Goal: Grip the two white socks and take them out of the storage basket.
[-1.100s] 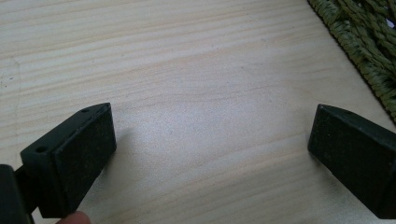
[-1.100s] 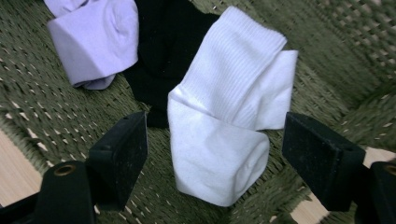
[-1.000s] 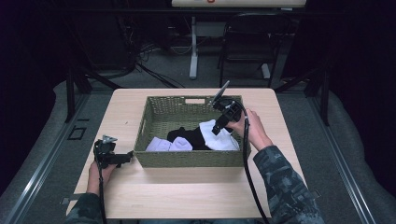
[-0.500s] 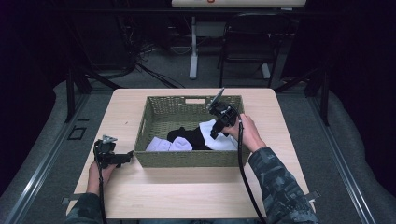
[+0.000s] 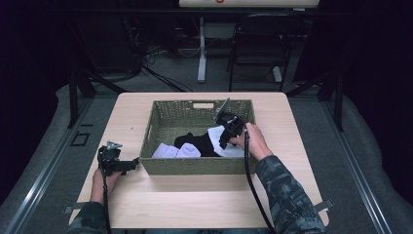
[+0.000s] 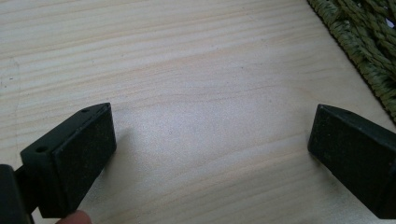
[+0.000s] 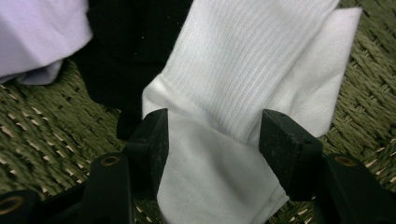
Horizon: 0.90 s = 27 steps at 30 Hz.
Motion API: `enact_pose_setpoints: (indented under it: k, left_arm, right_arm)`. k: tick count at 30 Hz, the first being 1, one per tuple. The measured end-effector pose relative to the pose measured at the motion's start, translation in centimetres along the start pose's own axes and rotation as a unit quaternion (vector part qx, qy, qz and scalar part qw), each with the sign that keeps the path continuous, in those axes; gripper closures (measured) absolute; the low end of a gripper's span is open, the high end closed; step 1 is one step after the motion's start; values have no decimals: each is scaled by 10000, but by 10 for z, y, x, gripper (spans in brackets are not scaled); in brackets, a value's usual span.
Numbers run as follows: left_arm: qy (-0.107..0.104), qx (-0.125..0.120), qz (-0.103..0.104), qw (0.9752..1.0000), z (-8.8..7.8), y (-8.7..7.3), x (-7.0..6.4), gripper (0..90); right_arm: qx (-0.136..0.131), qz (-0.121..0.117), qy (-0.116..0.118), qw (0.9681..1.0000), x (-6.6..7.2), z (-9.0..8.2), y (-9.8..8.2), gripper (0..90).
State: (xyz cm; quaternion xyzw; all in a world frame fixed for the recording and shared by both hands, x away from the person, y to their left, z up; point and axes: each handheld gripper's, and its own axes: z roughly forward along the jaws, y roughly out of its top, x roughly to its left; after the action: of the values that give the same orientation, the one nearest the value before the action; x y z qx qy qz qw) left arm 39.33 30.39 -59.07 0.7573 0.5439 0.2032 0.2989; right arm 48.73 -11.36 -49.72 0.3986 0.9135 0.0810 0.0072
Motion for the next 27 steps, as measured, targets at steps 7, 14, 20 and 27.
enact_pose_setpoints:
  k: [7, 14, 20, 27]
  left_arm:
    - [1, 0, 2, 10000, 0, 0, 0, 5]
    - [0, 0, 1, 10000, 0, 0, 0, 5]
    - [1, 0, 1, 10000, 0, 0, 0, 5]
    - [0, 1, 3, 10000, 0, 0, 0, 5]
  right_arm:
    - [76, 120, -105, 9998, 1, 7, -2, 649]
    - [158, 125, -220, 9996, 0, 6, -4, 850]
    - [51, 58, -195, 9998, 2, -7, -4, 861]
    - [-169, -28, -232, 9996, 5, -34, -4, 860]
